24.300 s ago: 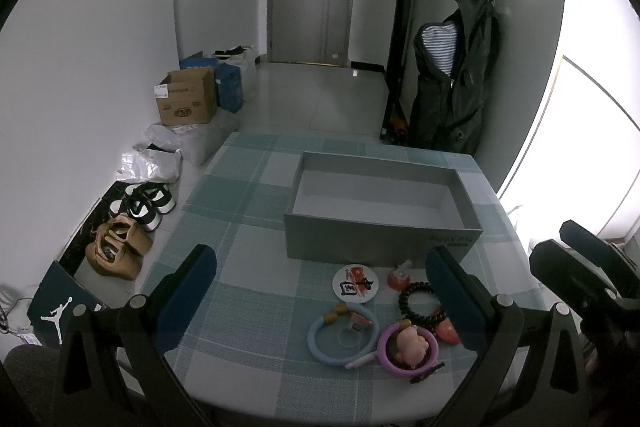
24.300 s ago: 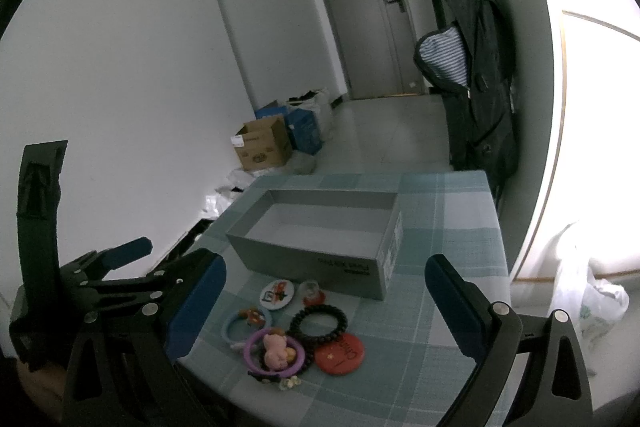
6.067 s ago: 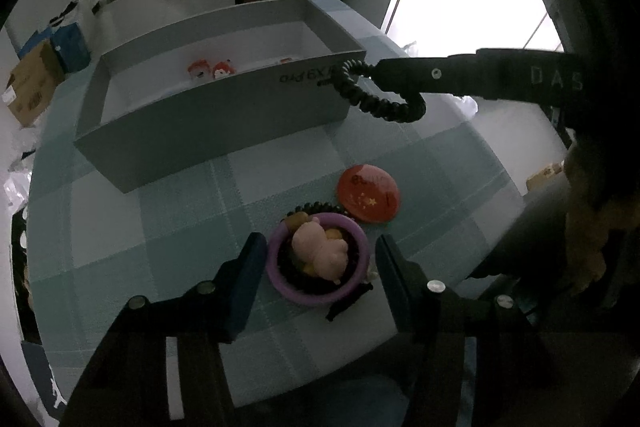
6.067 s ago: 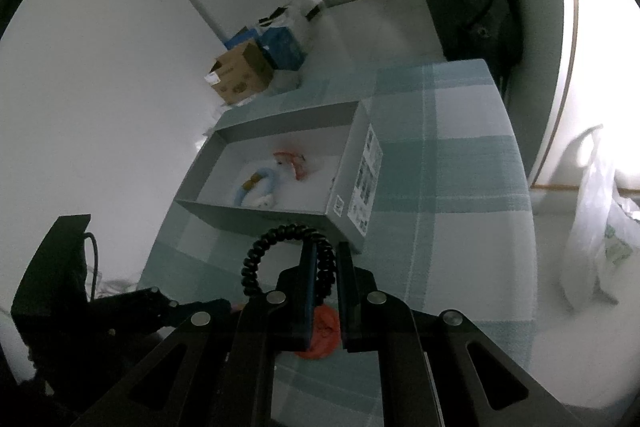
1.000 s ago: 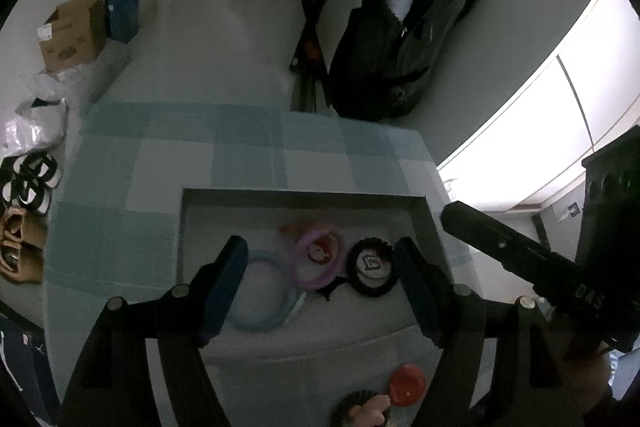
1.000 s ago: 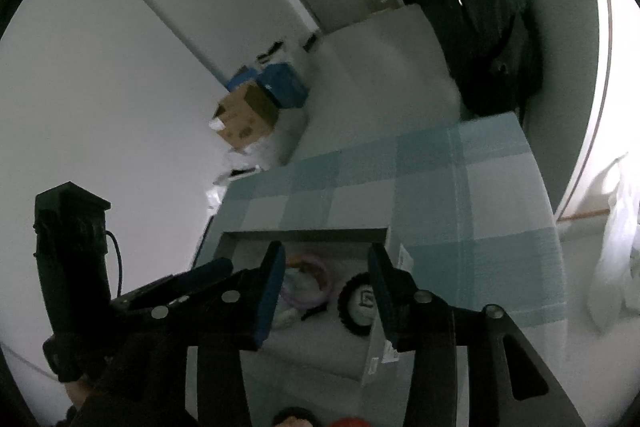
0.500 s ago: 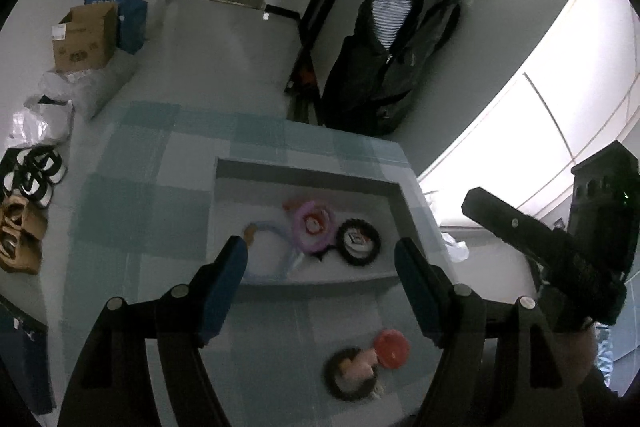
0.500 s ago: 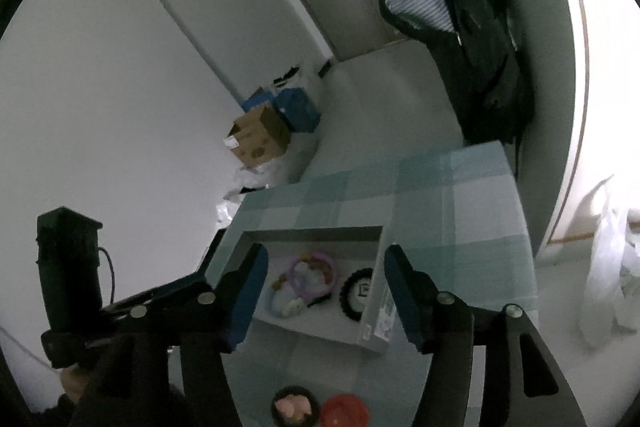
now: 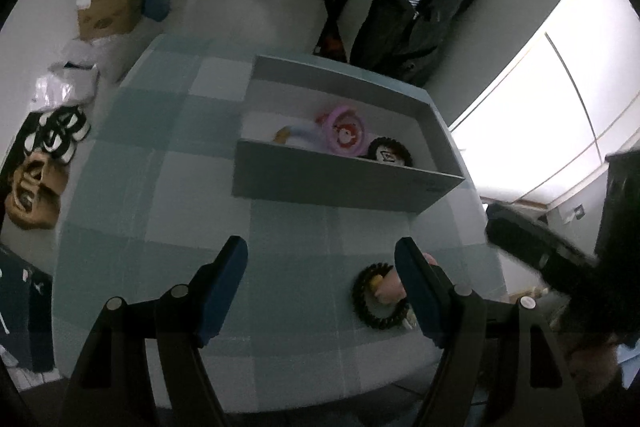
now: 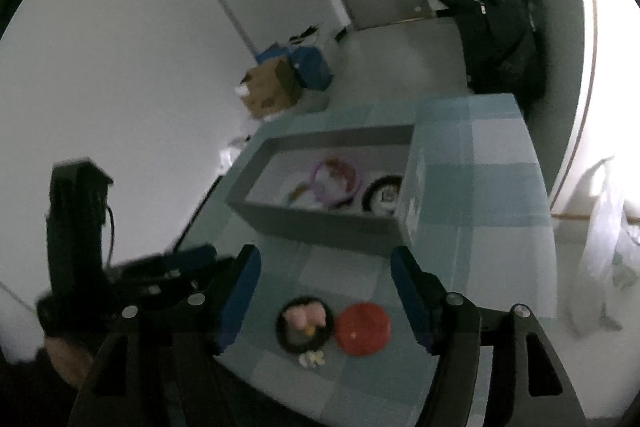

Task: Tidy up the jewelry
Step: 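Withdraw both tools from the box and move toward the pink pig figure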

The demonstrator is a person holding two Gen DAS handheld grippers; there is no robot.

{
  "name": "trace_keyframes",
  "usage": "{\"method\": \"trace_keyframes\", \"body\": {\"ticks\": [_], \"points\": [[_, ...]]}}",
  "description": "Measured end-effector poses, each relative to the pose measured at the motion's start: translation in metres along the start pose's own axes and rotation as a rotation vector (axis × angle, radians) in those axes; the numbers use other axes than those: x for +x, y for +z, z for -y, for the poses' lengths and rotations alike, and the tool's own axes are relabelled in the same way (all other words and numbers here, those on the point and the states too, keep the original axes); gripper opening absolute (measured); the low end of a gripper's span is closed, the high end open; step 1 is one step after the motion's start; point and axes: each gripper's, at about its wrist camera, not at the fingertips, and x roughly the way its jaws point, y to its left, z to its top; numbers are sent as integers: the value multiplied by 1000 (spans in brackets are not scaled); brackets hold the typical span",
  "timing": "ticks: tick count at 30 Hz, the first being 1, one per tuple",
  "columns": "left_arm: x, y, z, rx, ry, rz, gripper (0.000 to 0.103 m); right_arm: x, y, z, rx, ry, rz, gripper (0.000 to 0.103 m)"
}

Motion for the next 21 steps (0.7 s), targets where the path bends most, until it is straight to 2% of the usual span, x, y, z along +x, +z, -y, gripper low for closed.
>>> {"method": "trace_keyframes", "body": {"ticks": [8,12,16,21], "points": [[-5,-7,-5,-24,38,3,72,14,-28,-10,-26,44,-116,70],[-6,-9,-10,-41,47,3,72,26,-35,-17,-85,19,-154,70],[-6,-10,-14,-42,68,-1,72,36,-41,-21,-101,10,-182,61],[-6,-12,-11,-16,79,1,72,41,-44,-27,-137,-23,-185,57]]}}
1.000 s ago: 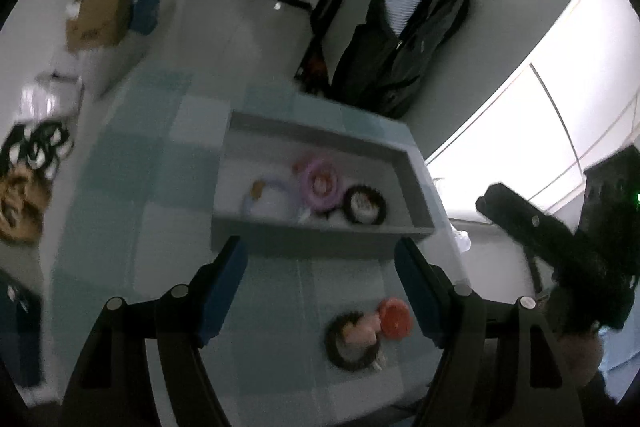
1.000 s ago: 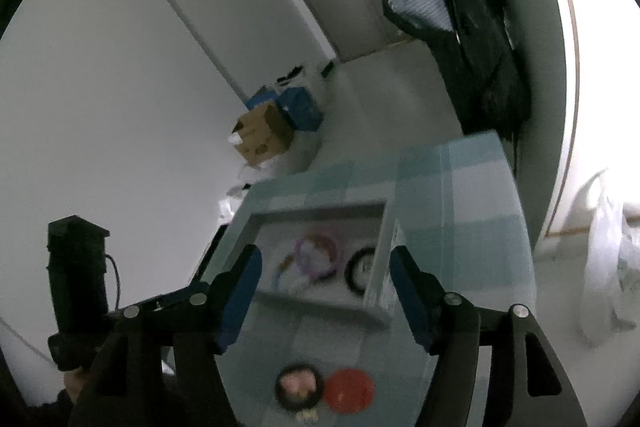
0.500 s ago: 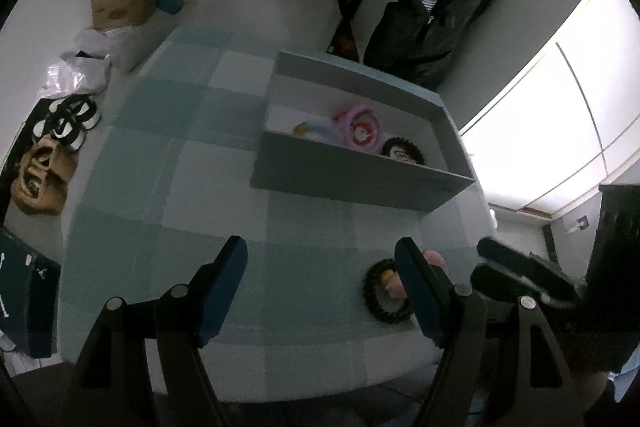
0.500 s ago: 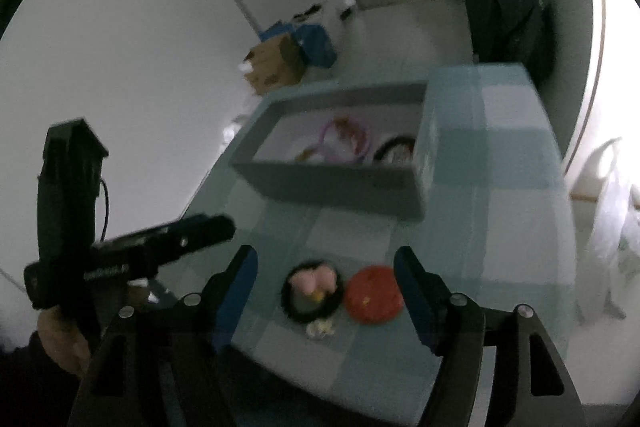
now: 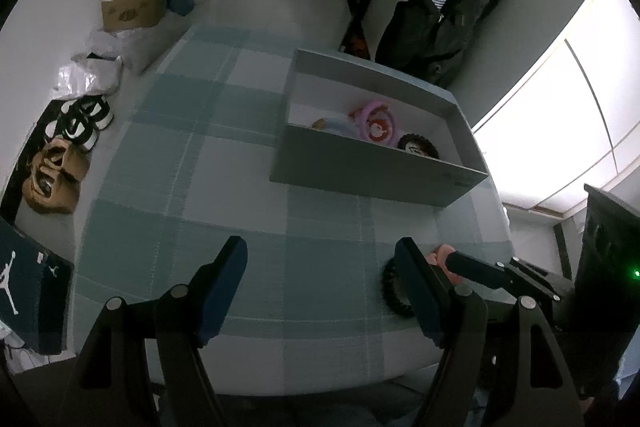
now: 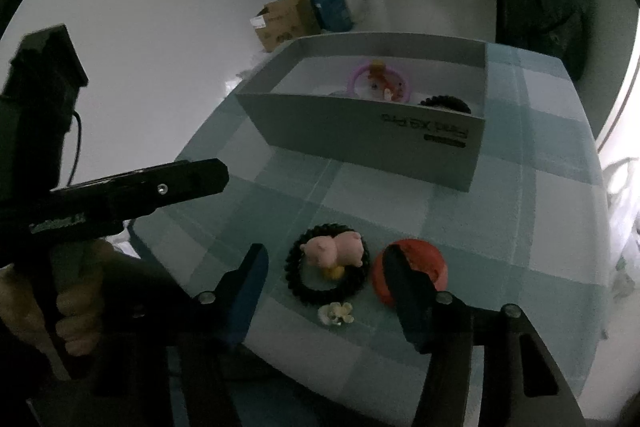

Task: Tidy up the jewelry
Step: 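Grasp the pink pig figure with the right tool and lift it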

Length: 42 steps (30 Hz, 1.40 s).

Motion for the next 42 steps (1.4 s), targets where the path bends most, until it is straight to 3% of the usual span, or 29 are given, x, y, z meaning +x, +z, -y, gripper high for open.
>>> {"method": "trace_keyframes", "body": {"ticks": [3,9,20,30,34,42], "points": [[-1,-1,2,19,4,3,72,2,2,-1,-9,-32,-1,54],[0,-1,3,20,-3,-2,72,7,3,-3,-21,-48,-15,32],[6,-2,10,37,-26,-28,72,-5,13,6,46,-5,33,31],[18,-18,50,207,-70,-96,72,-39,25,40,214,17,142,31],[30,-26,63,259,-19,-139,72,-51,27,50,239,19,169,31],[42,-22,77,242,19,-190,72,-57,32,54,247,41,183,31]]}}
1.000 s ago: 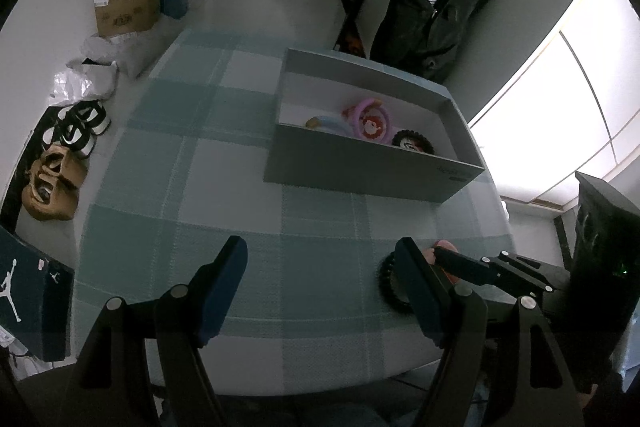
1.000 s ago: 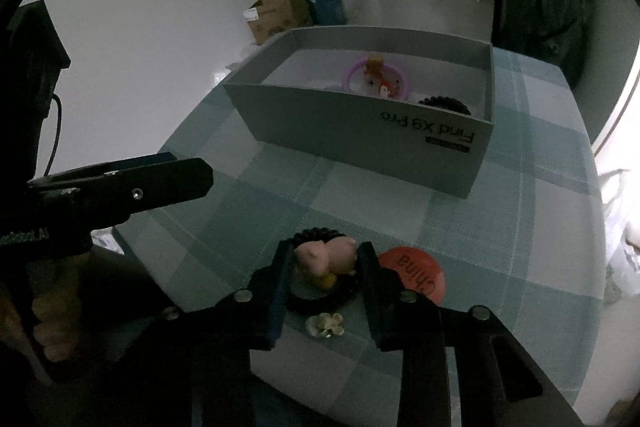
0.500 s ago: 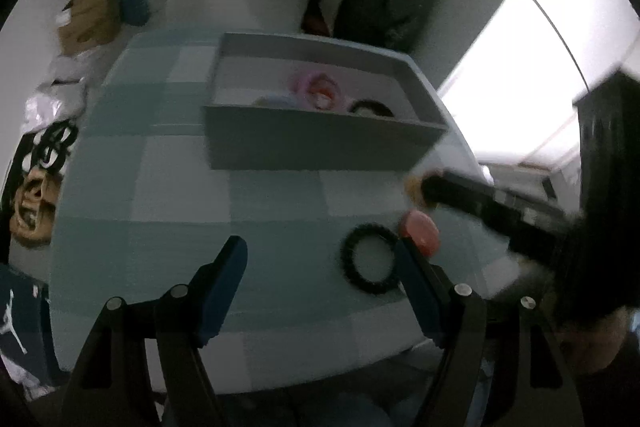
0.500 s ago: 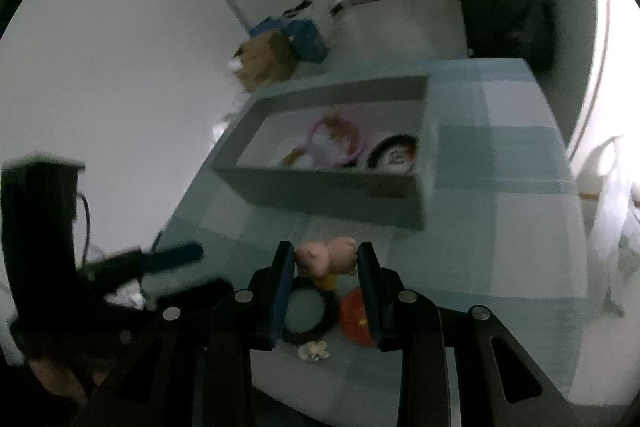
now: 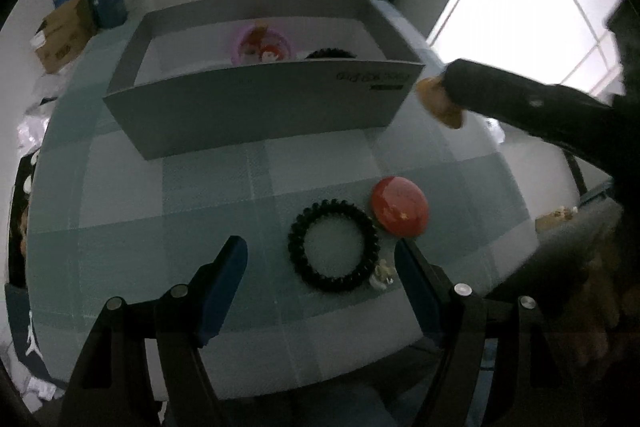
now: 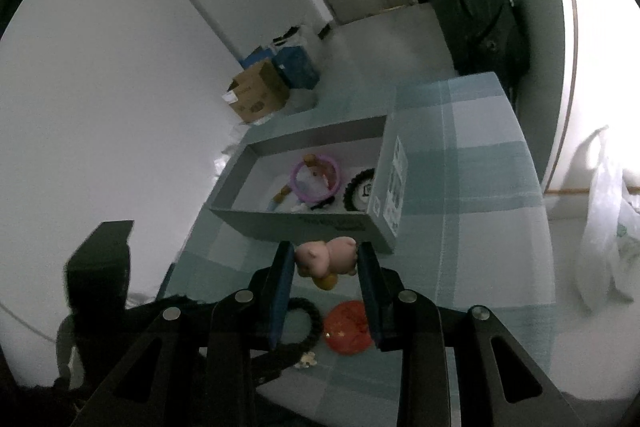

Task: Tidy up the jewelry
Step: 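Grasp the pink pig figure with the right tool and lift it, then grasp the black toothed ring with the left tool while the right tool holds the pig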

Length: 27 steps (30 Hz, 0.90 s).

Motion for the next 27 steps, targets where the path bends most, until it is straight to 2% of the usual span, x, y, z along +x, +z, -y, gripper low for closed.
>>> {"method": "trace_keyframes", "body": {"ticks": [2,7,13,15,16,18,19,27], "points": [[4,4,1,-18,-18,-27,72,-3,1,2,4,6,6,31],[12,14,11,-19,4,-95,72,-5,4,7,27,16,16,31],[18,21,20,13,61,-130,72,-9,6,13,58,22,20,31],[18,29,21,24,81,-124,65,-11,7,14,60,28,24,31],[17,30,21,23,90,-116,57,-12,7,14,59,27,25,31],[15,32,17,24,82,-114,53,-13,7,15,61,29,26,31],[15,32,16,26,87,-109,45,-13,7,16,65,30,28,31],[6,31,1,18,56,-103,34,-13,8,16,69,32,25,31]]}}
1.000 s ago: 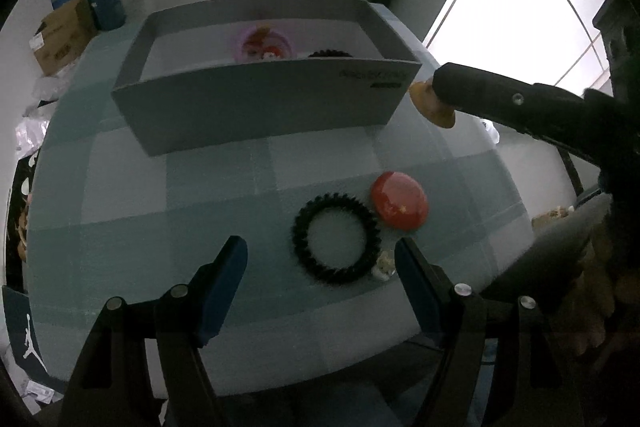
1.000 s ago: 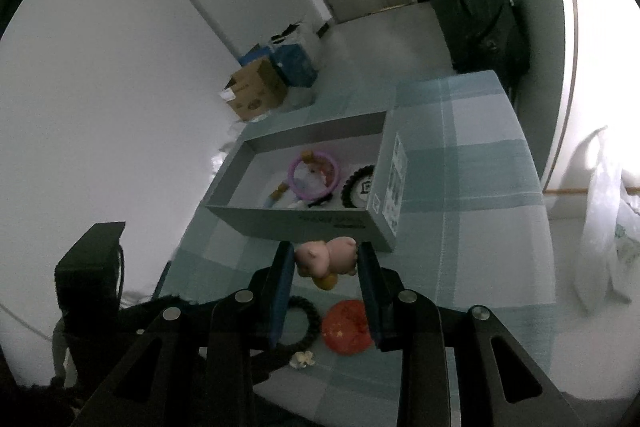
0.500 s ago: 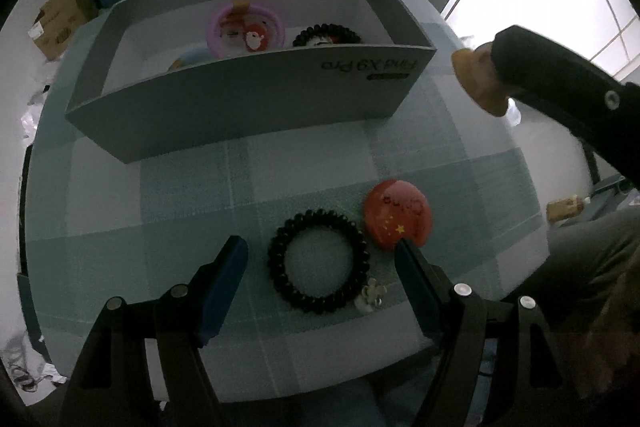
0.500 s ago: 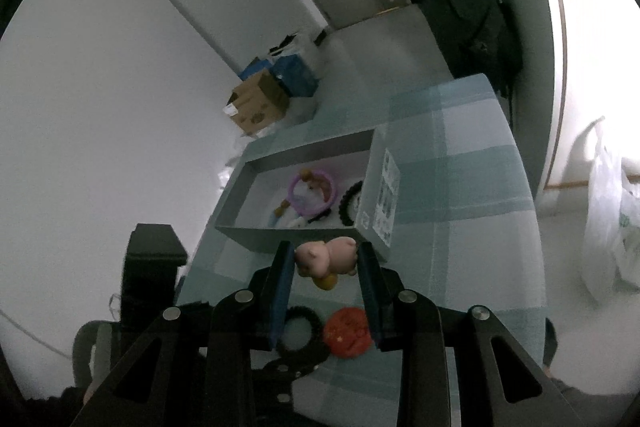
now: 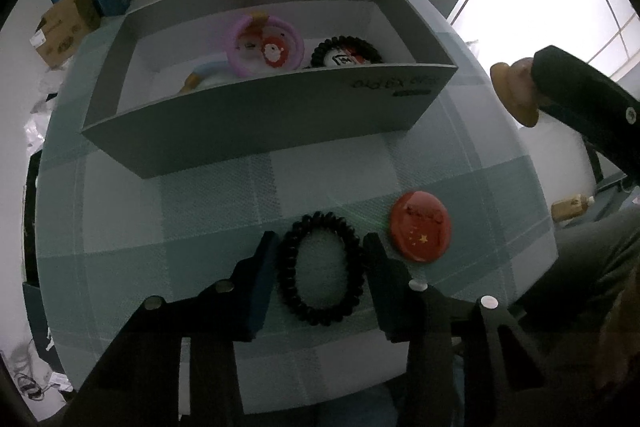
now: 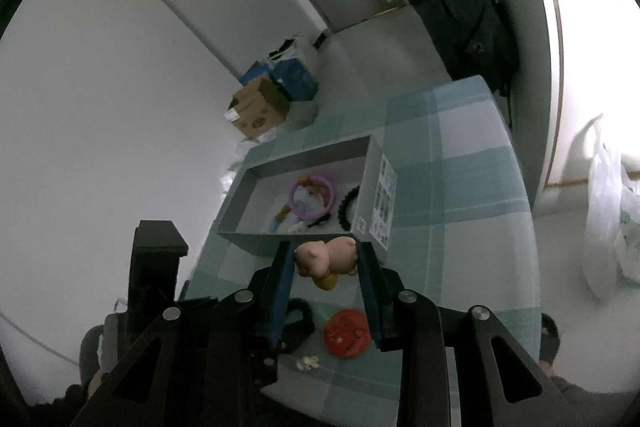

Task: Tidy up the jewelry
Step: 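Grasp the black toothed ring with the left tool while the right tool holds the pig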

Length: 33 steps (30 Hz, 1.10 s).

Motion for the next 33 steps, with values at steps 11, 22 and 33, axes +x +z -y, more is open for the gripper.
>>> {"method": "trace_keyframes", "body": {"ticks": [11,22,33], "points": [[-22,-8,-15,-47,-58,71,29,0,1,2,17,4,7,31],[-45,-1,-38,-104,-111,159,5,6,4,-5,2,22,9,31],[-14,-11,-18,-43,-129,3,20,15,5,-10,1,34,-12,31]]}}
